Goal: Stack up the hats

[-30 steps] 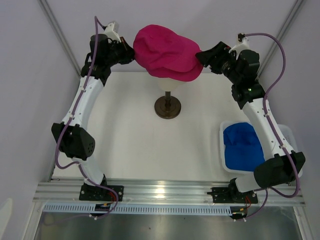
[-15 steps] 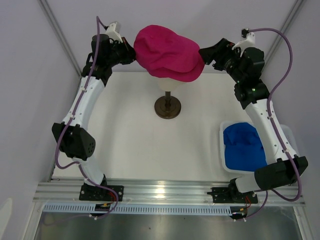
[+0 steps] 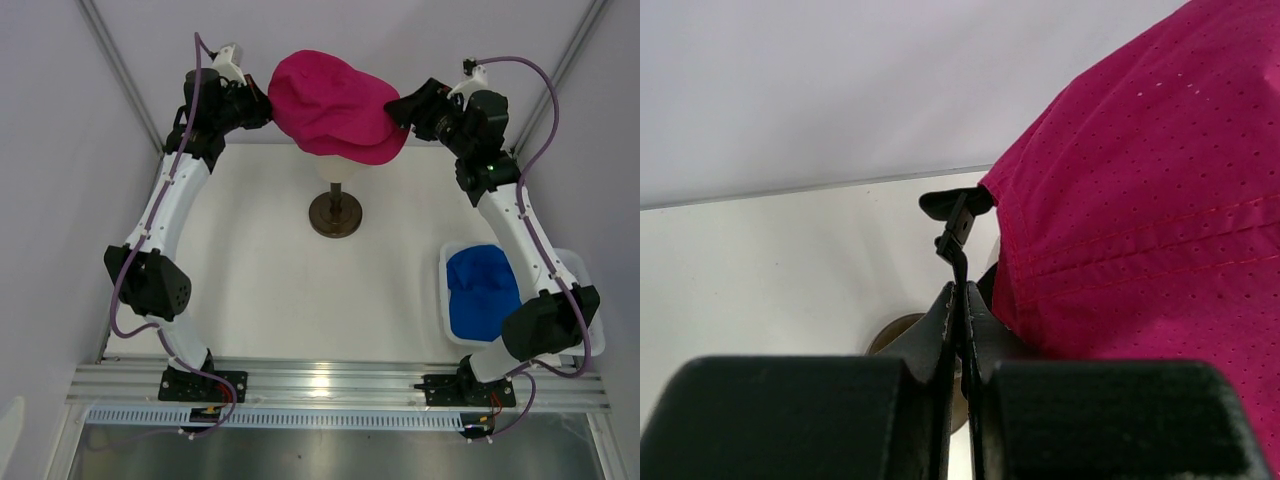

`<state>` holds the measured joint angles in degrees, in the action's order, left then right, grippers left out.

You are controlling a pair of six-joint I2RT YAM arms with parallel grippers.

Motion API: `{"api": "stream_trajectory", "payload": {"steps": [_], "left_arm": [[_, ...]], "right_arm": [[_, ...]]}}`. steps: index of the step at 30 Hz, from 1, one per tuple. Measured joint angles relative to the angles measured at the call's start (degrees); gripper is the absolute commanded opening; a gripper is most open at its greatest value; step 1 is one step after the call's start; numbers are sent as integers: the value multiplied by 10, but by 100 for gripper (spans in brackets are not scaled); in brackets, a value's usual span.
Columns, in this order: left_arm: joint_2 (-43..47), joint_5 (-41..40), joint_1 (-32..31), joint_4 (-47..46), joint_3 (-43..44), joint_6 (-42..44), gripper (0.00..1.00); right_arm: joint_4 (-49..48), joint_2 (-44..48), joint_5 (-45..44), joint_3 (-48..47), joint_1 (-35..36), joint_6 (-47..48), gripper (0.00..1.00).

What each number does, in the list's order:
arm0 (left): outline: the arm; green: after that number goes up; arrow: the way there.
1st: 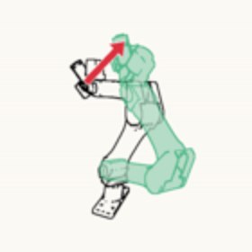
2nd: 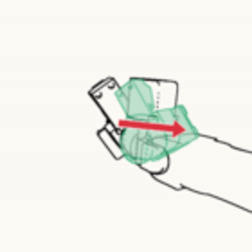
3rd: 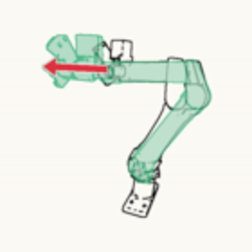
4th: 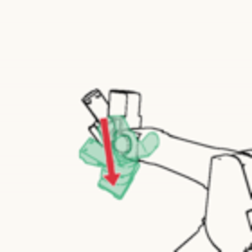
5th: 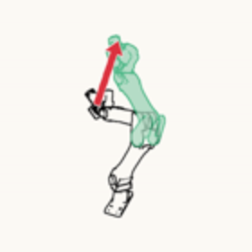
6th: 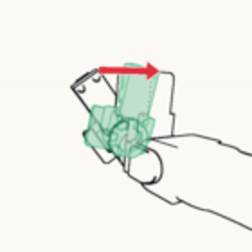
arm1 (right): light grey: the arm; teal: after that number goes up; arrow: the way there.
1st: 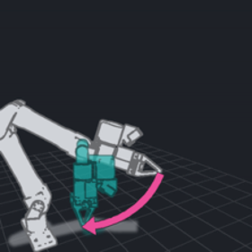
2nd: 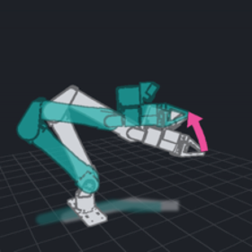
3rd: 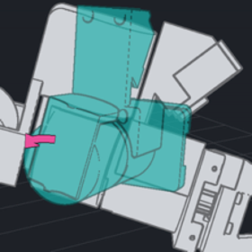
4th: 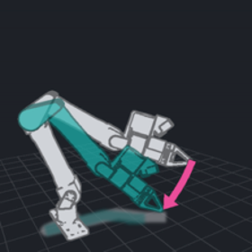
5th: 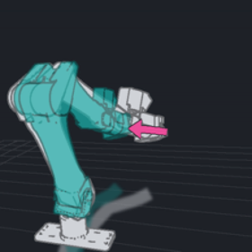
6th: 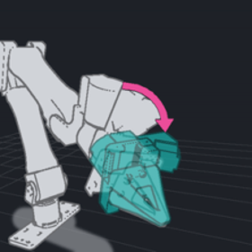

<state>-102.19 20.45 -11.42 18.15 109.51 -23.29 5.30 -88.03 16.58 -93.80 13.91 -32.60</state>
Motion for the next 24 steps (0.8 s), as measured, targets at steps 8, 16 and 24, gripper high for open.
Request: {"api": "stream_trajectory", "payload": {"steps": [8,16,24], "left_arm": [[0,-7,-1,3,0,6,6],[0,-8,-1,5,0,9,6],[0,-30,-6,29,16,22,6]], "right_arm": [[-16,-14,22,-2,0,-20,62],[-44,-15,42,-2,0,-38,38],[-88,-5,61,-3,-1,-70,0]]}}
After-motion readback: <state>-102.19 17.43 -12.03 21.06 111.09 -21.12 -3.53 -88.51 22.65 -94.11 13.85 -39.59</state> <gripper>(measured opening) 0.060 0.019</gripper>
